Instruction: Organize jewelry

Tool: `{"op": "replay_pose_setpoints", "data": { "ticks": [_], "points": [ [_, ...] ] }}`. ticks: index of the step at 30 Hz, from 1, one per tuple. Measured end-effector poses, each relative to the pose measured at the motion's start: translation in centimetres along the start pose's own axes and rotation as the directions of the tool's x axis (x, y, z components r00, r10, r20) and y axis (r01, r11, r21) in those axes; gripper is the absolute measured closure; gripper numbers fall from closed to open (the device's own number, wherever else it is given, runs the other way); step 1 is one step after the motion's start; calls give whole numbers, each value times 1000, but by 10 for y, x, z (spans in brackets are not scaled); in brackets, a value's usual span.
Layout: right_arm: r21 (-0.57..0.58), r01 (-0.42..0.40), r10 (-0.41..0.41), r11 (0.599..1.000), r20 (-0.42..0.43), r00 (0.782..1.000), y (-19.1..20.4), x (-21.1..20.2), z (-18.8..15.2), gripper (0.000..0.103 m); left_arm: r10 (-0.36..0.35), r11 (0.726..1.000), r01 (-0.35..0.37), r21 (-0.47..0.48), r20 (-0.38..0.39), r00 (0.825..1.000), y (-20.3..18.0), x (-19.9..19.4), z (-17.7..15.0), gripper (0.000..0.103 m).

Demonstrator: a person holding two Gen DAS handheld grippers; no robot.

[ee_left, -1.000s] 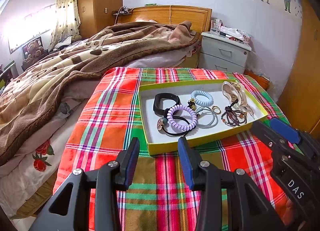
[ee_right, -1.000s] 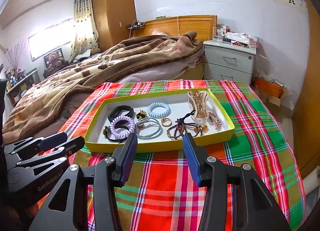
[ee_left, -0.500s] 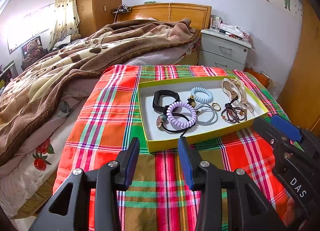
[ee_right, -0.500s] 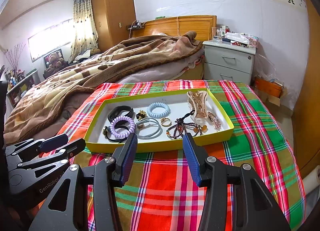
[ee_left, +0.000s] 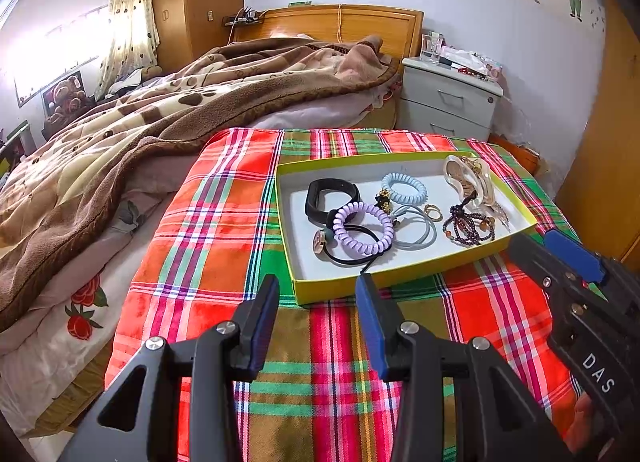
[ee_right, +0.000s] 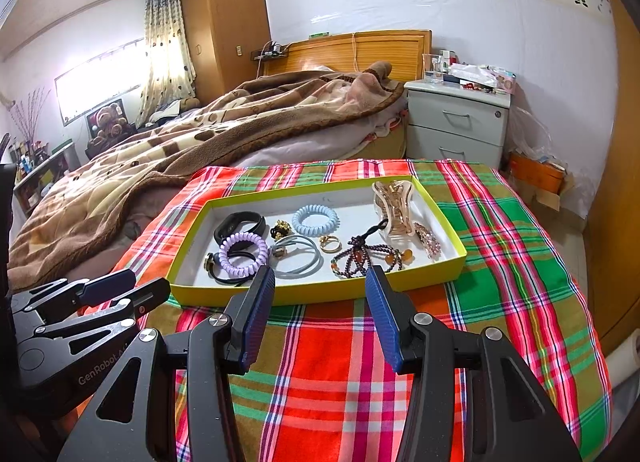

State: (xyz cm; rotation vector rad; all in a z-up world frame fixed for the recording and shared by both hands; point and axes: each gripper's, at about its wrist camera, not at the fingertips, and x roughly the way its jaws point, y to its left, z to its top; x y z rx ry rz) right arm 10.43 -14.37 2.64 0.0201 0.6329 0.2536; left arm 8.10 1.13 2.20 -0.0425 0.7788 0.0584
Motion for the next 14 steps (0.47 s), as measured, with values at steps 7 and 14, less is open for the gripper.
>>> {"op": "replay_pose_setpoints", "data": {
  "ticks": [7,14],
  "points": [
    [2,2,-2,1000,1,1000,-1,0,0,55,-1,1000,1,-9,-6,1000,1,2,0,62],
    [4,3,-3,1000,0,1000,-3,0,0,55,2,1000,-2,-11,-9,1000,2,4,0,62]
  ]
}}
